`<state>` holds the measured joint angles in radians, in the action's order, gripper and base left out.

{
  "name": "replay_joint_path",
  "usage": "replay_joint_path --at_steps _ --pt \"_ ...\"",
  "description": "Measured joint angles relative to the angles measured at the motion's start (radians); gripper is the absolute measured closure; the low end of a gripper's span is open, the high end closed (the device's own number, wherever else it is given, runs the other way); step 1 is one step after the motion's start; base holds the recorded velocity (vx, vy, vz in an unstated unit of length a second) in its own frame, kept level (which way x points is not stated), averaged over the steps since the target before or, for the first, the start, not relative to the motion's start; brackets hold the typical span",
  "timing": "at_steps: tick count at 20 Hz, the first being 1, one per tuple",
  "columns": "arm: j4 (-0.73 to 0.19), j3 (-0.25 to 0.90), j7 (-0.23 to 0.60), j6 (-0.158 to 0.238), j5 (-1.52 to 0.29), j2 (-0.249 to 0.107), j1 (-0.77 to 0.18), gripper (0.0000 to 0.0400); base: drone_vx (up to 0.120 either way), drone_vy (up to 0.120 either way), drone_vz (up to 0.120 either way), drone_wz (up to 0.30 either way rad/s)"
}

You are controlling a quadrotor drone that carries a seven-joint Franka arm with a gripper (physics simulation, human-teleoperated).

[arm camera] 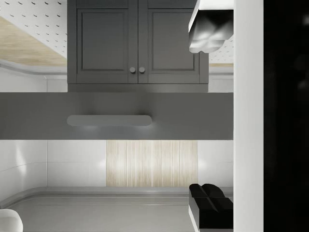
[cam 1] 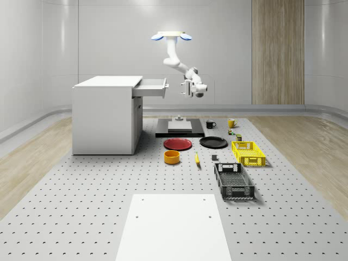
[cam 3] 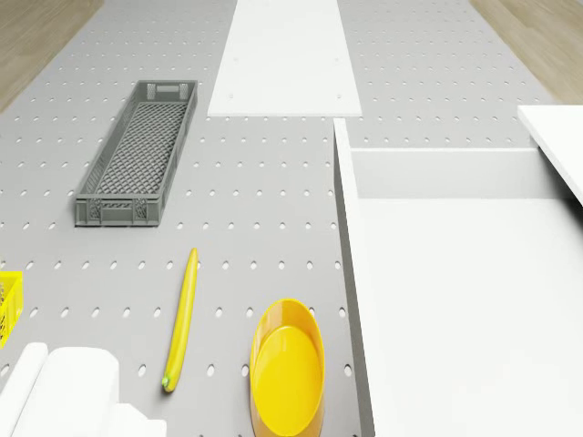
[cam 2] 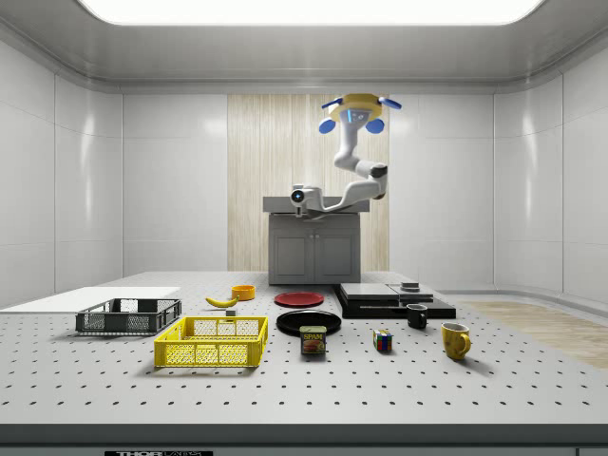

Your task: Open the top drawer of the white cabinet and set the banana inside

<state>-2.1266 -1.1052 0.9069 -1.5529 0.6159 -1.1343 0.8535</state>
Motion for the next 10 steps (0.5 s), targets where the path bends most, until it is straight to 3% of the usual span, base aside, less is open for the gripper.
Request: replay_joint_path --at_steps 5,6,8,10 --pt "-0.002 0.003 0.016 -0.013 -0.017 -0.022 0.012 0.0 0.12 0.12 0.0 0.0" --pt "-0.018 -0.025 0.013 -0.03 0.037 -0.061 0.024 0.0 0.12 0.12 0.0 0.0" --pt "-0.167 -0.084 -0.073 -0.146 0.251 -0.178 0.024 0.0 0.12 0.12 0.0 0.0" --pt "-0.298 -0.132 -0.194 -0.23 0.464 -0.278 0.032 0.0 0.12 0.12 0.0 0.0"
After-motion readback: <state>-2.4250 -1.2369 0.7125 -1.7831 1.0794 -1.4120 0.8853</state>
